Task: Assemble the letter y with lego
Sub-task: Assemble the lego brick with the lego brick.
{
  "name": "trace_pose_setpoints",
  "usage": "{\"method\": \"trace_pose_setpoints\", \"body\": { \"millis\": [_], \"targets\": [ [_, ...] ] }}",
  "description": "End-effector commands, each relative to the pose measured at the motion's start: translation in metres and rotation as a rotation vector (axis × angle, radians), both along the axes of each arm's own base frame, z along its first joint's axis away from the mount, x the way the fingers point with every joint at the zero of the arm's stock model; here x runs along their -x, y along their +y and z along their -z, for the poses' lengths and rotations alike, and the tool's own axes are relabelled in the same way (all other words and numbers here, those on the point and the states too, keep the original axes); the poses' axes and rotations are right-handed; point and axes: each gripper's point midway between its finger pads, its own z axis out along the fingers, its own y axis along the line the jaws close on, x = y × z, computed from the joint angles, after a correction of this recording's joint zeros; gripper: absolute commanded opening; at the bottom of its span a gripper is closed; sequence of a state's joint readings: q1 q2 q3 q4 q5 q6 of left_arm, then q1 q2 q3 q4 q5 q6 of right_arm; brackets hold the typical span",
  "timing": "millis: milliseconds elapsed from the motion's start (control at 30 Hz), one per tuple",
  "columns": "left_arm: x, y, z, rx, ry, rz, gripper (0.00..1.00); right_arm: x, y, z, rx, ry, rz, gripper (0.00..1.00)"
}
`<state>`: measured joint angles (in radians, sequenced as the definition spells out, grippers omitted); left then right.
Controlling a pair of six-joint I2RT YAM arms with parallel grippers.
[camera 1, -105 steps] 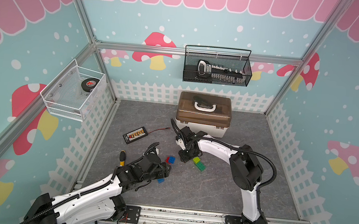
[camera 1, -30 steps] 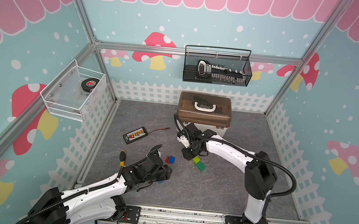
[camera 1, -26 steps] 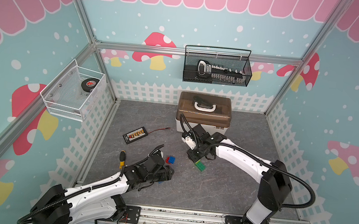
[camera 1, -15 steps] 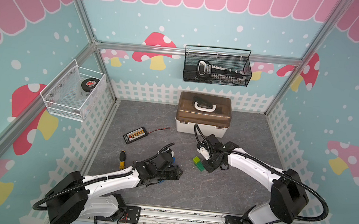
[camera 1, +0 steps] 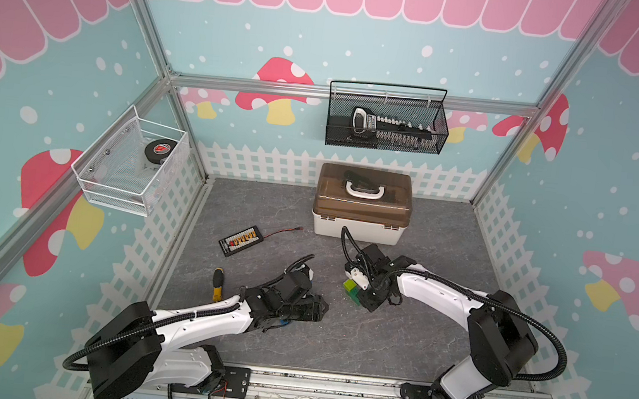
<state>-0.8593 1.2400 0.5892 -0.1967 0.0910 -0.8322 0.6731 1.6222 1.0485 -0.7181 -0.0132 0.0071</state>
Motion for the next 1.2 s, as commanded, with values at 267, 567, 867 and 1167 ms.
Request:
{"method": "trace_pose_setpoints", "body": {
  "millis": [267,567,867,1167],
  "targets": [
    [-0.001,-0.001,0.000,-0.001,-0.024,0.009,0.69,-0.008,0.009,0.003,-0.026,0.020,-0.022,0.24],
    [0.000,0.002,0.002,-0.003,-0.023,0.000,0.69,-0.008,0.009,0.009,-0.014,0.039,-0.021,0.24],
    [0.000,0.005,0.004,-0.011,-0.024,-0.005,0.69,0.001,0.000,0.013,0.022,0.064,-0.018,0.23],
    [-0.001,0.005,0.004,-0.015,-0.026,-0.007,0.69,0.005,0.002,0.028,0.041,0.126,-0.022,0.23]
  ]
}}
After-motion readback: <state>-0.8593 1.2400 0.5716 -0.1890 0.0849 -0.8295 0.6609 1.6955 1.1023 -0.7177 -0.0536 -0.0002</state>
